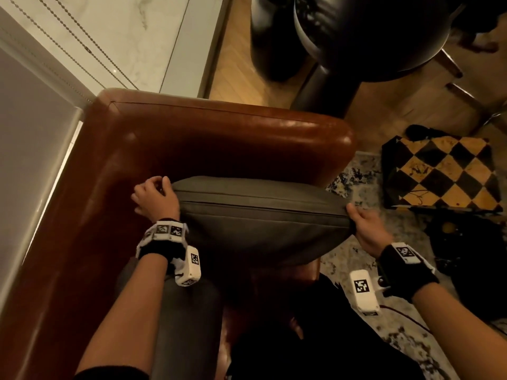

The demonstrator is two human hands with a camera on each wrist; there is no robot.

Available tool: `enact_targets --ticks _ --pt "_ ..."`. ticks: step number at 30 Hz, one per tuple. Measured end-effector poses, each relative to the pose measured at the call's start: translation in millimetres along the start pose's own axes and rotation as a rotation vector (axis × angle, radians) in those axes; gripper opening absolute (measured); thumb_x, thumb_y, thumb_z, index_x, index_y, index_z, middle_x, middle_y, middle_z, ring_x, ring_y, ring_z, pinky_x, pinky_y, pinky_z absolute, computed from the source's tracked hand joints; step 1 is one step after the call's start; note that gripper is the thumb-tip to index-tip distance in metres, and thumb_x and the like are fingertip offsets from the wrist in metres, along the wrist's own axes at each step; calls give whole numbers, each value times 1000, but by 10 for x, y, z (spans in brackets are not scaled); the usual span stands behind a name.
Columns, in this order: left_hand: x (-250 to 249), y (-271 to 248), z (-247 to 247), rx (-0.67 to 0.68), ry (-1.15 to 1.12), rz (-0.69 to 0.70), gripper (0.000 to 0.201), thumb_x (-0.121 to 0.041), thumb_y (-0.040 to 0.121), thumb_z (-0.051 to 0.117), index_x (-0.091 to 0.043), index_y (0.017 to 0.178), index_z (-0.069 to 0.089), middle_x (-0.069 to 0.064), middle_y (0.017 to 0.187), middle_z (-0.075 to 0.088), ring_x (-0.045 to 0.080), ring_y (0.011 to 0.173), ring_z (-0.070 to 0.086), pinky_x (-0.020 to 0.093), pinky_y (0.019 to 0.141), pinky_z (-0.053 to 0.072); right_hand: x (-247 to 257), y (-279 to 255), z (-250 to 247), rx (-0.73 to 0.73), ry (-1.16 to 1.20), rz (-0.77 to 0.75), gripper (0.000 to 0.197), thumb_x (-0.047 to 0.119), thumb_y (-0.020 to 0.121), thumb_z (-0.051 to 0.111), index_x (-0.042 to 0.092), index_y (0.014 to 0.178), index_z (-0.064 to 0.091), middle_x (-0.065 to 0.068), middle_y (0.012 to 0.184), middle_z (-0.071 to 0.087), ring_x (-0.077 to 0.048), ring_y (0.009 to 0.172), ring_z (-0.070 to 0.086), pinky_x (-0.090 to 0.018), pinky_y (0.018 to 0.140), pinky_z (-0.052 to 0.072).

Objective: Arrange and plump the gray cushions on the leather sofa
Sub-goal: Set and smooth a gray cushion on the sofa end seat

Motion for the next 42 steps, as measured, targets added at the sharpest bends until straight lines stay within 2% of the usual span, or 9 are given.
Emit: enact_targets --ticks 3,6,9,12,19,26,31,38,42 --pt "-643 -638 -3 -121 69 427 35 -30 91 43 -19 122 53 8 130 49 27 124 41 41 98 28 -57 -44 -23 -43 -20 -13 22 24 97 45 12 90 62 -19 110 62 -27 100 59 -44 99 43" --pt "-1229 -1861 707 326 73 941 45 -33 94 33 -18 136 42 5 146 40 22 140 27 51 112 22 -44 -93 -9 -69 -71 -37 24 23 98 43 14 84 61 -13 98 63 -23 90 59 -42 96 44" --pt "-1130 -2531 1318 693 383 1116 53 -41 98 8 -26 147 18 -4 158 17 18 147 7 55 115 -7 -16 -85 -41 -100 -102 -53 24 25 98 43 16 86 61 -14 100 63 -27 100 59 -44 98 43" --pt "-825 -2164 1339 584 562 1190 49 -39 94 24 -34 144 25 -6 154 30 18 143 27 49 113 -9 -13 -70 -42 -92 -117 -44 23 24 98 43 11 89 60 -12 97 62 -26 101 56 -42 98 42" --pt "139 -402 590 354 672 640 52 -43 96 18 -34 147 16 -1 158 14 21 147 12 58 110 -14 133 -113 94 -84 -198 -115 25 28 97 46 17 79 60 -2 86 62 -18 84 58 -32 83 46" --pt "488 -83 -38 336 252 10 58 -44 96 36 4 128 43 28 132 46 43 123 42 49 101 35 -177 -242 -169 -100 -240 35 45 50 78 65 7 75 55 -9 73 55 -21 69 54 -30 60 45" --pt "459 -219 -97 292 29 5 47 -33 97 42 10 88 61 33 99 62 44 100 56 42 88 41 -212 -349 -111 -70 -159 14 21 22 80 71 3 77 63 -12 76 61 -20 68 55 -27 61 45" --pt "330 -84 -37 359 -402 -91 44 -34 99 36 1 111 61 12 100 61 26 102 57 29 85 38 123 -289 -93 72 -75 -98 102 72 47 73 -15 96 56 -19 77 53 -28 71 45 -36 62 37" --pt "411 -95 111 386 -284 -107 46 -33 99 36 4 104 63 26 109 63 33 106 58 31 81 37 -117 -282 33 92 110 -27 81 54 63 71 -6 116 54 -25 110 60 -28 93 59 -31 75 52"
Point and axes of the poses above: each hand's wrist, its own y-axis towards the middle knuckle, its own z-axis out of the palm, x = y × z, the point moved 8 cm from there along y, towards the middle knuckle
